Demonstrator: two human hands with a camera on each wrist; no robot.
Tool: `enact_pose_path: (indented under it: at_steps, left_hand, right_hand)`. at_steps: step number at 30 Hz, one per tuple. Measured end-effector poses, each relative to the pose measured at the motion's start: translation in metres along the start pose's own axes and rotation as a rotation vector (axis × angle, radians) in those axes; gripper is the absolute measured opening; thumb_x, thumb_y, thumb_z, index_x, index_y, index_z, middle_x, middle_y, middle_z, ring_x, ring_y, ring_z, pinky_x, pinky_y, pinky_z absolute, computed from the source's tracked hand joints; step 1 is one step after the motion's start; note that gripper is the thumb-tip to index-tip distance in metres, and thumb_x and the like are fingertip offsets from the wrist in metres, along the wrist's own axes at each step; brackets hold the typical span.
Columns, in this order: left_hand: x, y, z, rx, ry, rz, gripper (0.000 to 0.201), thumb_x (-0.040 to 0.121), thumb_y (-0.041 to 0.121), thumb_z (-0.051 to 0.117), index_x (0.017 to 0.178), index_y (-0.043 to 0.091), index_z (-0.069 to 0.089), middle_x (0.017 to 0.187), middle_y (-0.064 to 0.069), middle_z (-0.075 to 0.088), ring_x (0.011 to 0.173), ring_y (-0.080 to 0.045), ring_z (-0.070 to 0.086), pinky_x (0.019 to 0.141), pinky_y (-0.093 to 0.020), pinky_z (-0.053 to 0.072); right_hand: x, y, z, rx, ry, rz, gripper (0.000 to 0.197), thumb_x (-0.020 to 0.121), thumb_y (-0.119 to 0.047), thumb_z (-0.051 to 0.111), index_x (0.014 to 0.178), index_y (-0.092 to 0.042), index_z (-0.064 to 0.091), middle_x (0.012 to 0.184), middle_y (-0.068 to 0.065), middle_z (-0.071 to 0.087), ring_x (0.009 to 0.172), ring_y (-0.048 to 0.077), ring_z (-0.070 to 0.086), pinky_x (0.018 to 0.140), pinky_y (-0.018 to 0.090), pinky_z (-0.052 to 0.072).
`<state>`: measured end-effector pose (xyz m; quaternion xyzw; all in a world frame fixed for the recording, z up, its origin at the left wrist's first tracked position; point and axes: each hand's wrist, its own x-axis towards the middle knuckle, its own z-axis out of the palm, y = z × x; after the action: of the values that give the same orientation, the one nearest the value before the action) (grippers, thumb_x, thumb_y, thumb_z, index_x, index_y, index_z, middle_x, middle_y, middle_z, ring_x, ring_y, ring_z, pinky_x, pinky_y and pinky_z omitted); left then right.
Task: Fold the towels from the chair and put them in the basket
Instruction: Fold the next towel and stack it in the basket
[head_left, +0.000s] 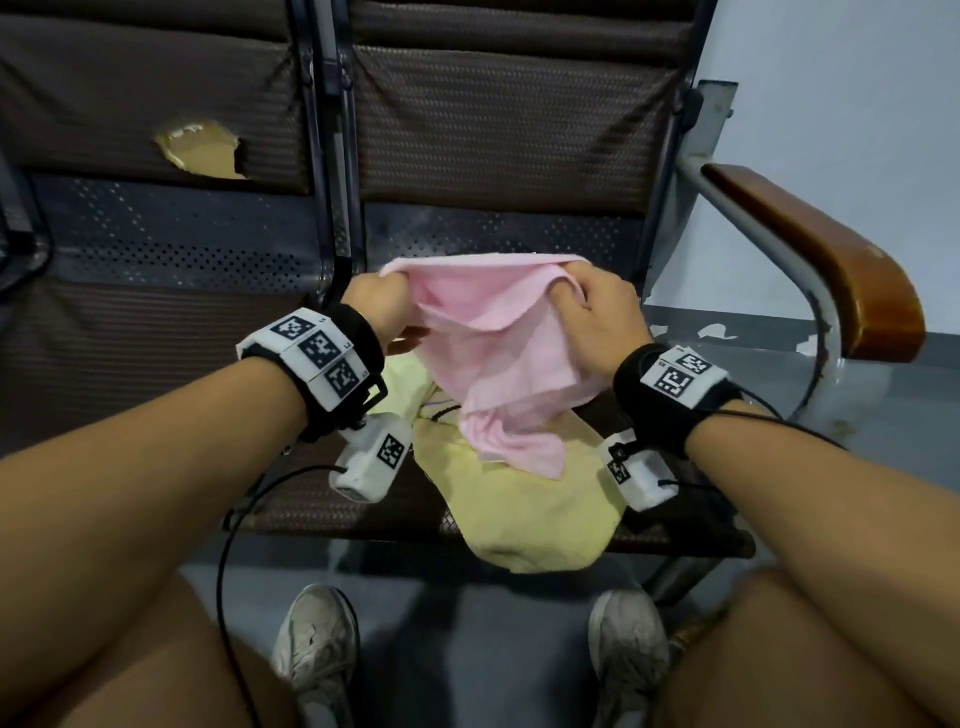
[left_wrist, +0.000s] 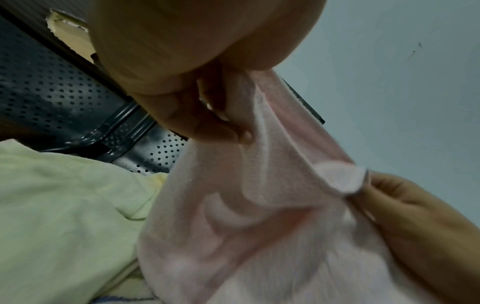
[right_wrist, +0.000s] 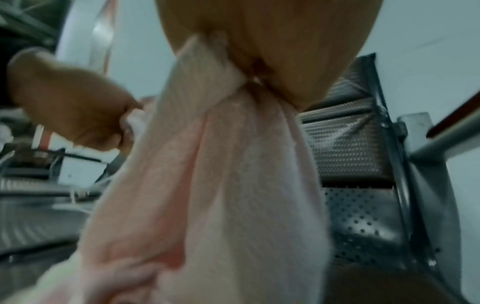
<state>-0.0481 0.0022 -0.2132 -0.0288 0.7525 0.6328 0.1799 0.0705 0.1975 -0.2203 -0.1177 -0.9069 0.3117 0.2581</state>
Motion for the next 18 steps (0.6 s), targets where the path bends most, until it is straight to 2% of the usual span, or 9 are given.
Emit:
enact_pose_path:
  at_steps: [2, 5, 7, 9, 11, 13, 15, 16, 18]
  left_hand:
    - [0.006, 0.002, -0.002, 0.042, 0.023, 0.017, 0.028, 0.096, 0.003, 0.043, 0.119, -0.007, 0.056, 0.079, -0.012, 0.063, 0.056, -0.021, 0.066, 0.049, -0.029, 0.057]
    - [0.012, 0.001, -0.009, 0.076, 0.087, 0.034, 0.039, 0.101, 0.016, 0.041, 0.134, -0.002, 0.050, 0.090, -0.006, 0.061, 0.064, -0.015, 0.062, 0.047, -0.024, 0.055]
    - [0.013, -0.002, -0.014, 0.070, 0.103, 0.019, 0.038, 0.100, 0.009, 0.038, 0.133, -0.001, 0.053, 0.102, -0.016, 0.065, 0.060, -0.019, 0.063, 0.043, -0.026, 0.055]
    - [0.012, -0.006, -0.018, -0.013, 0.098, -0.024, 0.039, 0.096, -0.003, 0.033, 0.126, -0.002, 0.058, 0.089, -0.022, 0.068, 0.049, -0.025, 0.065, 0.040, -0.028, 0.054]
    - [0.010, -0.009, -0.020, -0.054, 0.074, -0.066, 0.034, 0.095, -0.007, 0.035, 0.111, -0.004, 0.065, 0.066, -0.018, 0.068, 0.039, -0.021, 0.064, 0.038, -0.025, 0.052]
    - [0.009, -0.011, -0.019, -0.038, 0.041, -0.075, 0.021, 0.095, -0.006, 0.048, 0.095, -0.002, 0.069, 0.069, -0.017, 0.068, 0.039, -0.017, 0.065, 0.039, -0.025, 0.053]
    - [0.008, -0.012, -0.018, -0.004, 0.010, -0.077, 0.010, 0.091, 0.001, 0.065, 0.083, 0.002, 0.069, 0.077, -0.018, 0.069, 0.042, -0.017, 0.066, 0.044, -0.027, 0.058]
    - [0.008, -0.012, -0.019, 0.000, 0.006, -0.085, 0.009, 0.091, 0.006, 0.066, 0.083, 0.004, 0.069, 0.077, -0.019, 0.070, 0.045, -0.018, 0.068, 0.046, -0.028, 0.059]
    - [0.008, -0.011, -0.022, -0.011, 0.016, -0.123, 0.017, 0.095, 0.011, 0.054, 0.090, 0.005, 0.069, 0.072, -0.019, 0.072, 0.050, -0.022, 0.070, 0.047, -0.029, 0.058]
  right_hand:
    - [-0.002, 0.007, -0.002, -0.085, -0.120, -0.097, 0.028, 0.096, -0.026, 0.057, 0.072, -0.011, 0.059, 0.071, 0.008, 0.059, 0.068, 0.024, 0.054, 0.066, 0.038, 0.042]
    - [-0.004, 0.021, -0.003, -0.297, -0.405, -0.103, 0.038, 0.091, -0.041, 0.066, 0.063, -0.018, 0.056, 0.067, 0.004, 0.057, 0.064, 0.020, 0.053, 0.061, 0.033, 0.039]
    - [-0.007, 0.034, -0.002, -0.423, -0.582, -0.018, 0.045, 0.090, -0.046, 0.065, 0.058, -0.019, 0.052, 0.060, 0.001, 0.052, 0.058, 0.019, 0.051, 0.059, 0.031, 0.039]
    - [-0.010, 0.047, -0.002, -0.470, -0.652, 0.069, 0.044, 0.093, -0.046, 0.061, 0.058, -0.019, 0.055, 0.058, 0.000, 0.054, 0.059, 0.019, 0.055, 0.059, 0.031, 0.042]
    - [-0.010, 0.055, -0.005, -0.445, -0.591, 0.125, 0.040, 0.096, -0.044, 0.056, 0.064, -0.021, 0.062, 0.061, -0.001, 0.058, 0.061, 0.018, 0.059, 0.057, 0.029, 0.042]
    - [-0.007, 0.059, -0.010, -0.396, -0.458, 0.163, 0.037, 0.097, -0.041, 0.054, 0.068, -0.023, 0.069, 0.063, -0.002, 0.062, 0.063, 0.019, 0.062, 0.053, 0.027, 0.039]
    - [-0.004, 0.061, -0.016, -0.366, -0.326, 0.163, 0.031, 0.095, -0.040, 0.056, 0.075, -0.026, 0.075, 0.069, -0.002, 0.067, 0.069, 0.022, 0.064, 0.057, 0.030, 0.044]
    - [-0.003, 0.063, -0.020, -0.341, -0.288, 0.162, 0.026, 0.094, -0.040, 0.058, 0.083, -0.028, 0.078, 0.074, -0.004, 0.070, 0.073, 0.021, 0.065, 0.063, 0.031, 0.049]
    - [-0.004, 0.066, -0.026, -0.296, -0.296, 0.155, 0.021, 0.092, -0.041, 0.063, 0.094, -0.029, 0.080, 0.081, -0.006, 0.071, 0.078, 0.017, 0.064, 0.072, 0.032, 0.051]
